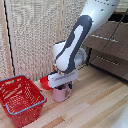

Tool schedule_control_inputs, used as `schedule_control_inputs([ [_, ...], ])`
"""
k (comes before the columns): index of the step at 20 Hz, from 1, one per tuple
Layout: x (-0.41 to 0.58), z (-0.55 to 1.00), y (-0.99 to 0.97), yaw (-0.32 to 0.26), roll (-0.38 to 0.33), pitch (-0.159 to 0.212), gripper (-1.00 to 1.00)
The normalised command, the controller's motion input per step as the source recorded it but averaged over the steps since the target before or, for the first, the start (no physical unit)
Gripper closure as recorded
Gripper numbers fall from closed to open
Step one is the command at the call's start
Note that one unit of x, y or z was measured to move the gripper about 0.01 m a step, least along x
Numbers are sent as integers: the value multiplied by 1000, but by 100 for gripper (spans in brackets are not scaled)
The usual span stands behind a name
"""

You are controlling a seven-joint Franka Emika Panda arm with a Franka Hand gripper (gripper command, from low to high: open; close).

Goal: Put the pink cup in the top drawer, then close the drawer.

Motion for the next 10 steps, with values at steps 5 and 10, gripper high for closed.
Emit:
schedule_control_inputs([
  [5, -26, -3, 119, 8, 0, 0, 100],
  [10, -80, 37, 232, 13, -1, -2, 100],
])
